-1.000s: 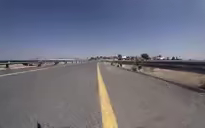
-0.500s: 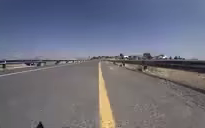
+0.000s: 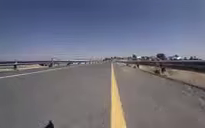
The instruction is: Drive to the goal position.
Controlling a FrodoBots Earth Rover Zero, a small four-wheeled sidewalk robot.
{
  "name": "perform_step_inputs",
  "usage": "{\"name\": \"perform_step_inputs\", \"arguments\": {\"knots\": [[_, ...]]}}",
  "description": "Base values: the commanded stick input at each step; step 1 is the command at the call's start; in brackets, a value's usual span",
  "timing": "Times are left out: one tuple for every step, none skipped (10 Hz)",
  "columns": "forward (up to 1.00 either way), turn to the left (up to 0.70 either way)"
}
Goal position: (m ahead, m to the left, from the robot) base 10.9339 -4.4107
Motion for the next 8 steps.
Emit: {"name": "perform_step_inputs", "arguments": {"knots": [[1.0, 0.0], [1.0, 0.0], [1.0, 0.0], [1.0, 0.0], [1.0, 0.0], [1.0, 0.0], [1.0, 0.0], [1.0, 0.0]]}}
